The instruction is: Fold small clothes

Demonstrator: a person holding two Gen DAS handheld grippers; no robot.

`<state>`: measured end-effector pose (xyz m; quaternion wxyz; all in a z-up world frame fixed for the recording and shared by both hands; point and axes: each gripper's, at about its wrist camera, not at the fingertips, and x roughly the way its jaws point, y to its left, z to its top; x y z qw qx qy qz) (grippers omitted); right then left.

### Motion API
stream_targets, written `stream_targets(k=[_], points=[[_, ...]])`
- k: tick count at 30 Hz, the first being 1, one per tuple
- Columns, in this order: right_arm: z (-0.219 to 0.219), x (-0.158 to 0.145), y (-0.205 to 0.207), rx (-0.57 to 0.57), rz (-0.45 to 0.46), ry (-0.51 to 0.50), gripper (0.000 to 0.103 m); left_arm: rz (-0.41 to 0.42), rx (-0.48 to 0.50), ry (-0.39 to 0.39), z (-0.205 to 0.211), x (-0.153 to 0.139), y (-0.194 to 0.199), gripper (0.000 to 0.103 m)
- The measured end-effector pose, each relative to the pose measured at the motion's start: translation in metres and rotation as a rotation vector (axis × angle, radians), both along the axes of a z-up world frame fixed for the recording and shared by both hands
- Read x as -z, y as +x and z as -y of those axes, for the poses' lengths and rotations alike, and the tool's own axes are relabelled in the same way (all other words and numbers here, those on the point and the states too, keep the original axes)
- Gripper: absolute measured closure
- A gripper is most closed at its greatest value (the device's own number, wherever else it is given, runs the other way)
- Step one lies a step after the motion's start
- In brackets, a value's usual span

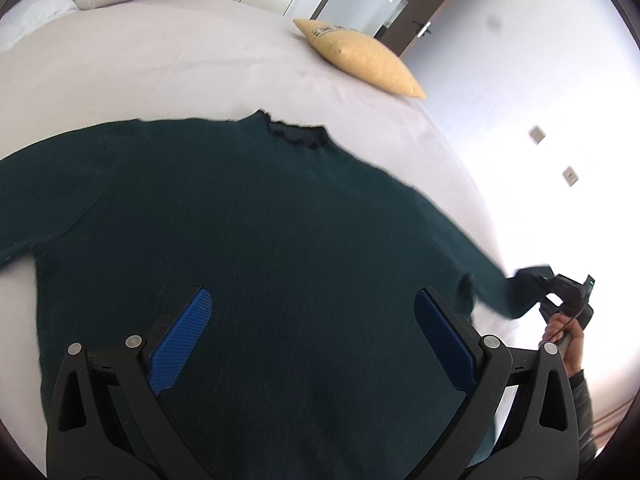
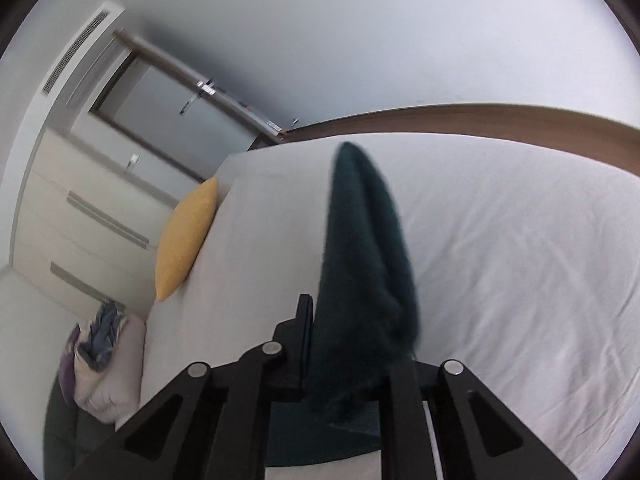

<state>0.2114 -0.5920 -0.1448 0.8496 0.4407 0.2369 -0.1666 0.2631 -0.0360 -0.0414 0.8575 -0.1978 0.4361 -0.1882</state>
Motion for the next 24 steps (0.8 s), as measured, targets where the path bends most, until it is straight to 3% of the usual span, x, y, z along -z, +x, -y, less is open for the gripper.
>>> stream_targets(k=[2, 4, 6, 9, 13, 17, 21, 24], points=[[-0.057, -0.026, 0.027, -0.137, -0.002, -0.131, 0.091, 0.001, 0.003, -0.041, -0.001, -0.005, 0.013, 0.000], [-0.135, -0.042, 0.058, -0.342, 0.003, -0.255, 0.093, 0.001, 0.013, -0.102, 0.000, -0.010, 0.027, 0.000], [-0.210, -0.041, 0.079, -0.526, -0.018, -0.363, 0.093, -0.026, 0.045, -0.189, 0.003, -0.011, 0.043, 0.000], [-0.295, -0.015, 0.097, -0.688, -0.087, -0.459, 0.093, -0.105, 0.099, -0.315, 0.007, -0.004, 0.065, 0.000], [-0.338, 0.014, 0.097, -0.745, -0.152, -0.522, 0.093, -0.177, 0.124, -0.440, 0.007, 0.012, 0.089, 0.000], [-0.340, 0.022, 0.098, -0.774, -0.210, -0.568, 0.089, -0.262, 0.124, -0.526, 0.008, 0.031, 0.110, 0.000], [-0.349, 0.025, 0.106, -0.797, -0.217, -0.515, 0.080, -0.356, 0.168, -0.520, 0.024, 0.052, 0.127, 0.000], [-0.348, 0.029, 0.100, -0.792, -0.204, -0.466, 0.079, -0.421, 0.176, -0.513, 0.035, 0.070, 0.127, 0.001]])
